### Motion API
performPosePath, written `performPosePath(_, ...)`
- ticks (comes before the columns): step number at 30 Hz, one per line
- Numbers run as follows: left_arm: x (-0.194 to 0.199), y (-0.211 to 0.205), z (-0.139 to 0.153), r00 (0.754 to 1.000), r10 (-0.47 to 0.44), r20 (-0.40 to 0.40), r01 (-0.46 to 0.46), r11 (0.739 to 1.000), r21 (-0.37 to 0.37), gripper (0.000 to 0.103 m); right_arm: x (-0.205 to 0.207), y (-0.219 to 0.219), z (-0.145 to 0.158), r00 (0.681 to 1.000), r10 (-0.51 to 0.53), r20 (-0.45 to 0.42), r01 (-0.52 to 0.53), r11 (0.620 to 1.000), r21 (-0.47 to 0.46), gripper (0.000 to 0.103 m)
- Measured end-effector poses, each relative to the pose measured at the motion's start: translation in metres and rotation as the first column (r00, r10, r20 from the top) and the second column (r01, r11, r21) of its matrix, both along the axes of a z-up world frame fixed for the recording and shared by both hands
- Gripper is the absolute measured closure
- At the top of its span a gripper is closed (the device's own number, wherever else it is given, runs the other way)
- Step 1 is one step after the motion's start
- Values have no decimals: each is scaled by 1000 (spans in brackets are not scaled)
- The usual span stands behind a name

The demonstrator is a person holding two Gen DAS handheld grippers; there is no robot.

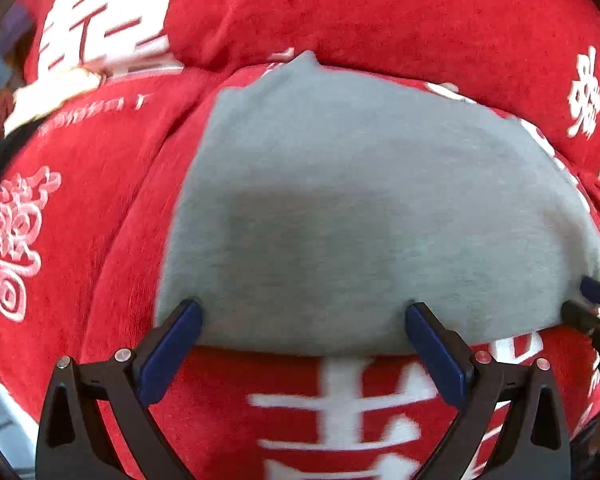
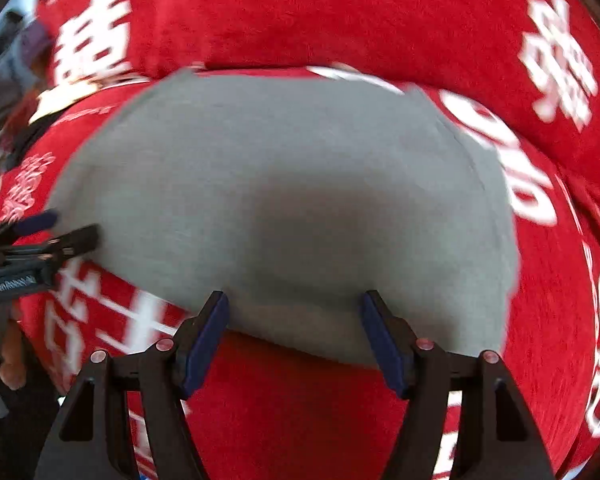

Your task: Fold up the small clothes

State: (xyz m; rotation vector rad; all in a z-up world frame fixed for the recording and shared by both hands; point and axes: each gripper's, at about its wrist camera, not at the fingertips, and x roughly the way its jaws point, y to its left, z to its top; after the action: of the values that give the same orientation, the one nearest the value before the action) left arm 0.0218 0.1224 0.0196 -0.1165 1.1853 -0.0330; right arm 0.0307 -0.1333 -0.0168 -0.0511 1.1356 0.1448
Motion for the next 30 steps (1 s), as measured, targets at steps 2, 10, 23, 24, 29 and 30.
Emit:
performPosePath(2, -5, 5, 3, 1000, -25, 2, 25, 1000, 18, 0, -10, -31, 2, 998, -55, 16, 53, 996, 76, 32)
performPosePath(10, -21, 18, -1, 999, 15, -52, -14, 1000, 15, 0, -26, -80, 11, 993, -118, -4, 116, 974, 195, 34)
performPosePath(23, 41, 26, 34, 994, 105, 0, -103, 982, -161, 0, 6, -43, 34, 992, -123, 27, 122, 992, 32, 31)
performPosePath(24, 49, 14, 30, 997, 72, -1, -71, 985, -159, 0, 12, -37, 31, 993, -118, 24, 118, 993, 28, 31)
performPosePath(29, 70, -2, -7, 998, 16, -60, -21, 997, -71, 0, 34, -36, 14, 994, -111, -17, 111, 994, 21, 31)
performPosePath(30, 69, 2, -6, 1000, 2, -31, -4, 998, -66, 0, 34, -39, 16, 994, -105, -16, 106, 994, 33, 31)
